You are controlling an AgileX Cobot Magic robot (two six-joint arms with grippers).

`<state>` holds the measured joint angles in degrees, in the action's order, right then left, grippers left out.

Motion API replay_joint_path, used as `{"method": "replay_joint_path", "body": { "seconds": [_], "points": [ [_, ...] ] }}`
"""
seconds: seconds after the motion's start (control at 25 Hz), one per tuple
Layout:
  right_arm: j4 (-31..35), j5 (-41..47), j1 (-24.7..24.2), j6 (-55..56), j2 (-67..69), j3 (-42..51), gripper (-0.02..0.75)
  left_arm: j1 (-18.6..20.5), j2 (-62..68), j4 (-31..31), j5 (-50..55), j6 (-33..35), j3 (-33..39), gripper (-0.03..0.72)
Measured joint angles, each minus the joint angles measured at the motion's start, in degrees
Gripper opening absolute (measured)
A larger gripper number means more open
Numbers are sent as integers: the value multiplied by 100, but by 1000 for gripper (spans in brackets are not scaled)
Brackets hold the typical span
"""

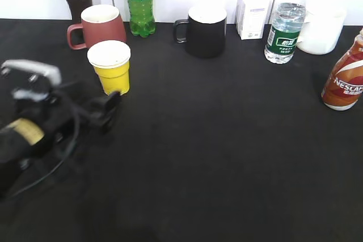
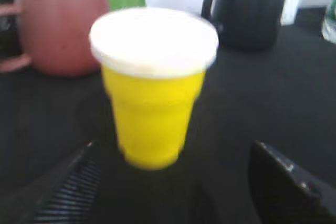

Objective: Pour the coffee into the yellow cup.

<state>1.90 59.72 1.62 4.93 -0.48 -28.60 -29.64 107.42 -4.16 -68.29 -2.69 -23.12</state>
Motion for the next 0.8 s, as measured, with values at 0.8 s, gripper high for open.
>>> {"method": "replay_joint_path", "body": {
  "seconds": [0.8],
  "points": [
    [0,0,0,0,0,0,570,299,851,1115,1080,-281,-1970,450]
  ]
}}
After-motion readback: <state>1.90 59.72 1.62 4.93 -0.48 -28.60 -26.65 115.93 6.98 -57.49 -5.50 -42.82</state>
